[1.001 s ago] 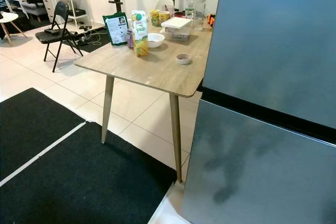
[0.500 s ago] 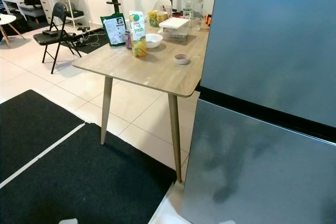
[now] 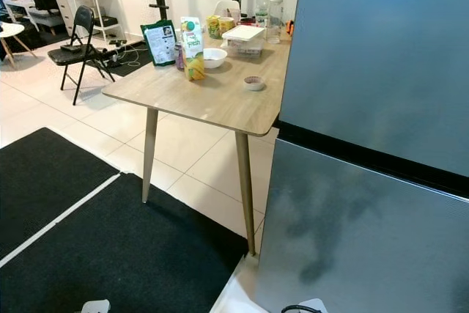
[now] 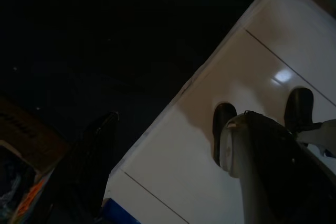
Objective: Restocking fridge
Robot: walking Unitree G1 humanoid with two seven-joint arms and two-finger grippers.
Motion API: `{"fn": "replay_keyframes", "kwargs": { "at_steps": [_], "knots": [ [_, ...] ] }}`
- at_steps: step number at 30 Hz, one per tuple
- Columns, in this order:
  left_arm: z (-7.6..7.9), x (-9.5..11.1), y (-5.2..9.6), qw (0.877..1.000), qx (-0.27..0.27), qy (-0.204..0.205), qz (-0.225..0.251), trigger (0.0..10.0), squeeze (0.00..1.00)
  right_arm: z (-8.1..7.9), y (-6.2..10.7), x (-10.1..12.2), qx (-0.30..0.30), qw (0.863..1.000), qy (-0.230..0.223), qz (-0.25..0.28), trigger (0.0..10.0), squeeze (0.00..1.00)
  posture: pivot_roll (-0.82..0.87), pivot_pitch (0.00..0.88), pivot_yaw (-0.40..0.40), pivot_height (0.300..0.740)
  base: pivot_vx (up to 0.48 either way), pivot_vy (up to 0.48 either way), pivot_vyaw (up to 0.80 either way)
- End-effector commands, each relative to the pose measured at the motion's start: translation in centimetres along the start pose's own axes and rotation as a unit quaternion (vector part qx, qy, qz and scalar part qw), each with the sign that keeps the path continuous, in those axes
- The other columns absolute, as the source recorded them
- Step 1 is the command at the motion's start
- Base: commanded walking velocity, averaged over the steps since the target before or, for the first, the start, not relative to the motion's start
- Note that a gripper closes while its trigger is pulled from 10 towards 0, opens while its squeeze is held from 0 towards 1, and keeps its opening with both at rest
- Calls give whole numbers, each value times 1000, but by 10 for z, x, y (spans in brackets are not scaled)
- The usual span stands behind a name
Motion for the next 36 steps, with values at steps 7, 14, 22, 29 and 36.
{"fn": "replay_keyframes", "kwargs": {
  "at_steps": [7, 14, 22, 29, 36],
  "knots": [
    [-5, -1, 1, 1000, 6, -17, -9, 10000, 0, -8, 0, -5, 31, 999, -5, -4, 10000, 0, -91, 0, 45, 740, 0, 0, 611],
    [-8, -4, 1, 1000, 11, -11, -12, 10000, 0, -6, 0, -3, 31, 1000, -1, -1, 10000, 0, -100, 0, 48, 740, 0, 0, 769],
    [-5, -4, 1, 1000, -7, 27, -11, 10000, 0, -7, 0, -2, 38, 999, 4, 0, 10000, 0, -98, 0, 43, 740, 0, 0, 766],
    [-4, -4, 1, 999, -11, 36, -13, 10000, 0, -7, 1, -4, 41, 999, 9, -4, 10000, 0, -97, 0, 42, 740, 0, 0, 767],
    [-4, -4, 1, 999, -13, 45, -11, 10000, 0, -9, 1, -5, 44, 999, 12, -5, 10000, 0, -96, 0, 41, 740, 0, 0, 768]
  ]
}}
Point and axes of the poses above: a point about 5 cm out from each wrist's last joint towards the gripper, its own y axis pointing back from the gripper into the wrist, its own x axis along the axis of the wrist's last joint, z = x × y, the point moved 2 cm from there along -y, pointing out of the wrist towards the gripper, and after that the axes turned 14 degrees about y, right-handed, at the moved point
